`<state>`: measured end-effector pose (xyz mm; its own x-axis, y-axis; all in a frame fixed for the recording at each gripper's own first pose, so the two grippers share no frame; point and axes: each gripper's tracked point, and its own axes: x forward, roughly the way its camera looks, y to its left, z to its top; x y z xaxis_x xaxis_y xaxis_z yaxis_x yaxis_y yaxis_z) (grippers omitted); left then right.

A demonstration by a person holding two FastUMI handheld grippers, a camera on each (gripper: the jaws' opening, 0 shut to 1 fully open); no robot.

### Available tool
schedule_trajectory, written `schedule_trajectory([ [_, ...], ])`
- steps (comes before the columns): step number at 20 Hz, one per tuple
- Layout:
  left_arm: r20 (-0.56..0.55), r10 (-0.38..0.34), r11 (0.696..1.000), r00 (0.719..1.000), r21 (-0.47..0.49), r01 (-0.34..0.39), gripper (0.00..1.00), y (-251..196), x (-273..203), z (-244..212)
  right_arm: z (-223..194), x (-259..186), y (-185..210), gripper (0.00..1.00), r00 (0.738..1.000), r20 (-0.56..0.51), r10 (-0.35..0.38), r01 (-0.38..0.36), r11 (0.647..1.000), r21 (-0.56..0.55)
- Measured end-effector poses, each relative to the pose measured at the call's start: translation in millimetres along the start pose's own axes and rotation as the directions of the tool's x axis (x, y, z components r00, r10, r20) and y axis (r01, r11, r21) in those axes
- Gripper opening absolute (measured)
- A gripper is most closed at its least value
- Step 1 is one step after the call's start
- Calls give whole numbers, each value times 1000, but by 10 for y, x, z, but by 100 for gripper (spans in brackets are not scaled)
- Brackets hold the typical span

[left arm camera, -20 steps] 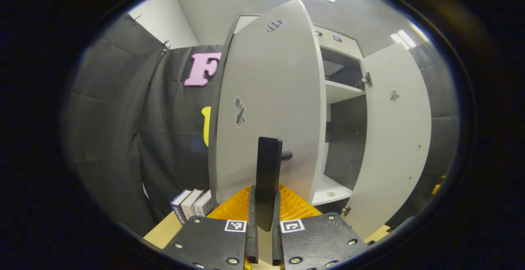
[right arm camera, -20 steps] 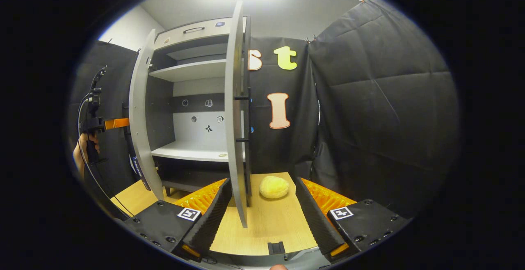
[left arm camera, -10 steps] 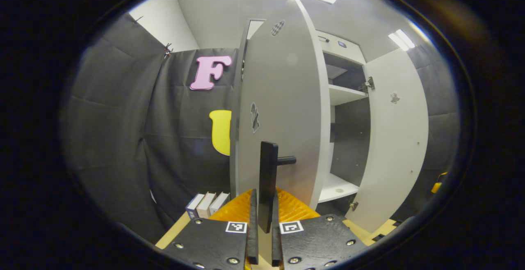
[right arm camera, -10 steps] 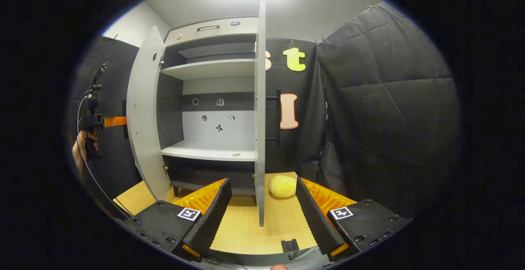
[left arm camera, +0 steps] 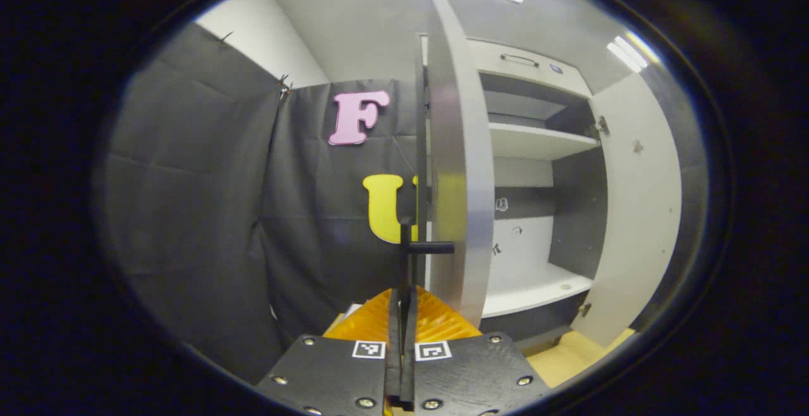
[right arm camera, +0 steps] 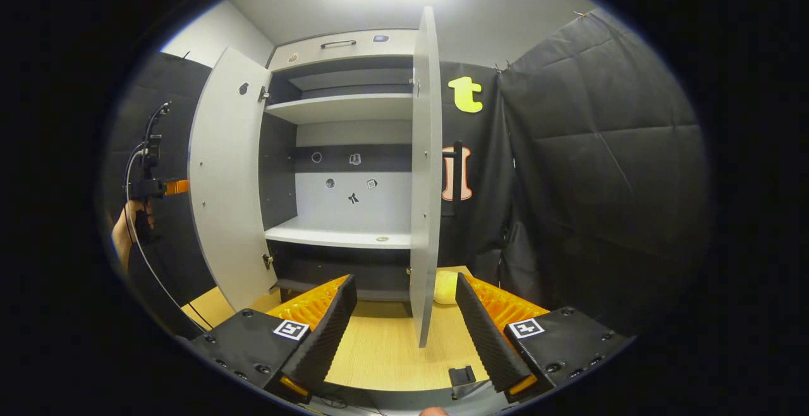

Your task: Open the right door of the double-door shoe cabinet with the right hand, and open the left door with the left hand.

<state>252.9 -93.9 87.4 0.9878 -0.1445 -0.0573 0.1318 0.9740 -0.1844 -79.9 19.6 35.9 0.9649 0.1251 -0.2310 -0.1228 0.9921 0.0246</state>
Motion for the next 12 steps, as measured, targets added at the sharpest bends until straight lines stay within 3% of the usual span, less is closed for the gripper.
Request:
schedule_trajectory([
  [7, 43, -16, 997, 999, 82, 12, 0, -6, -156, 91, 119, -153, 117, 99, 1000, 29, -10, 9, 1000, 6],
  [12, 67, -19, 996, 998, 90, 13, 0, -70, -691, 101, 140, -211, 219, 98, 998, 60, 9, -10, 1000, 17],
])
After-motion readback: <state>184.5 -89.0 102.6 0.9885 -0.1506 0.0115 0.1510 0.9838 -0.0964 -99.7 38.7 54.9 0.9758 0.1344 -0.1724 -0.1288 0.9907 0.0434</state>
